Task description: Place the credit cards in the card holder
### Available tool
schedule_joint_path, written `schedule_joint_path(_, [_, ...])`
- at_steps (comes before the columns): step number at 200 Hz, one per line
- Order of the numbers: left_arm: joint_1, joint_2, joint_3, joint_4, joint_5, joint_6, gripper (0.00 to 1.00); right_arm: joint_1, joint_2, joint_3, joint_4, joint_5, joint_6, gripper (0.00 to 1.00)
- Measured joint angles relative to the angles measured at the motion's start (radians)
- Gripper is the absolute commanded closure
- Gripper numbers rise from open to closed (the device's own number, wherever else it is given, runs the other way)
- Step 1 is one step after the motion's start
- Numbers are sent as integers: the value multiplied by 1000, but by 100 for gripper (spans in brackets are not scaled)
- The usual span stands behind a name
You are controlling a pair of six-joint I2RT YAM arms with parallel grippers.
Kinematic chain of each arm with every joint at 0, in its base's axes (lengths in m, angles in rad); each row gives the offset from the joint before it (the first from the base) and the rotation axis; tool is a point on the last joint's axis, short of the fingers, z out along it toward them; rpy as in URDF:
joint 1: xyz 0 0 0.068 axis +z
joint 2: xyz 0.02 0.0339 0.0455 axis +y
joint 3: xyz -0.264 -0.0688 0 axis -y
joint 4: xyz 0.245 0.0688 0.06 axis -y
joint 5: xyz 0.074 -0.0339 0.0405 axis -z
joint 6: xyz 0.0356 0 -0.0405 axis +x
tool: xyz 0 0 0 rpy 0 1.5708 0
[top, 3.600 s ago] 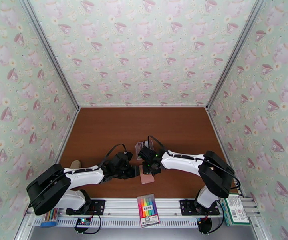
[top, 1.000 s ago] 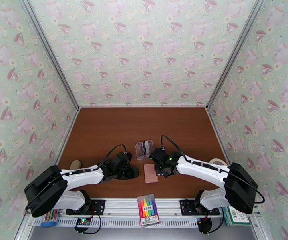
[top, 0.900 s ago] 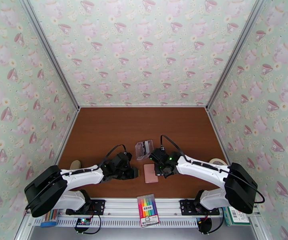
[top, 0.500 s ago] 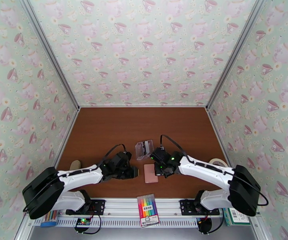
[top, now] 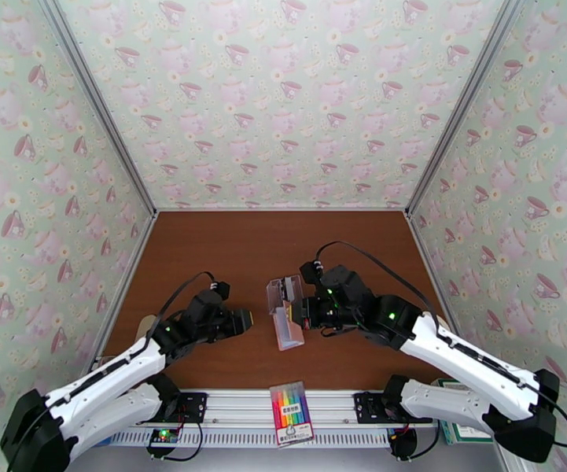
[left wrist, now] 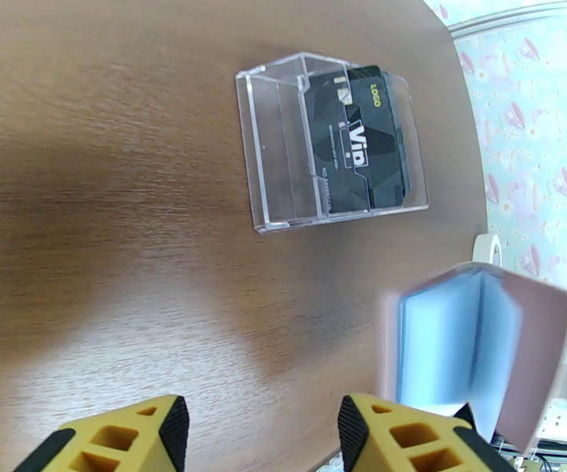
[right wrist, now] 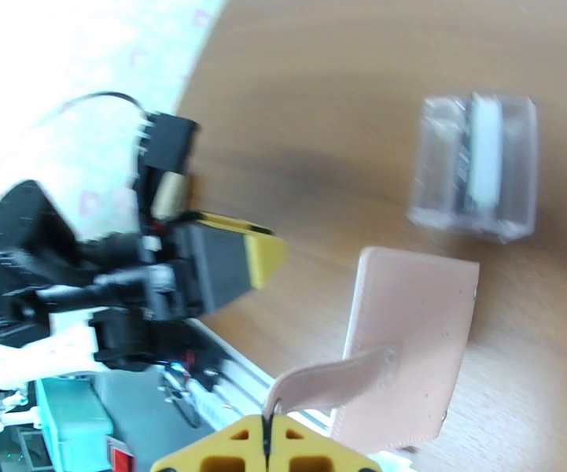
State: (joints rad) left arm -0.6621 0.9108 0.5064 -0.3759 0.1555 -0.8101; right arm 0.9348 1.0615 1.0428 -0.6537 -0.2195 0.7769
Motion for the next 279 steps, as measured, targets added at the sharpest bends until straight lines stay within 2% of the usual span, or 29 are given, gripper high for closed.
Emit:
schedule_joint_path(81, [1, -36, -17, -25, 5, 0, 43, 8, 46, -32, 24, -3, 16, 100])
schedule_joint_path(122, [1, -45, -45, -13, 35, -2, 43, 15, 96, -107, 82, -8, 56, 100])
schedule_joint_path(146, [1, -31, -50, 2, 54, -2, 49, 30, 123, -151, 133, -21, 92, 100])
schedule_joint_path(219, [1, -6, -50, 25, 67, -3, 52, 55, 193, -190, 317, -31, 197, 100])
schedule_joint_path(279, [-32, 104, -51, 87, 69, -12, 58, 55, 162, -303, 323, 37, 208, 100])
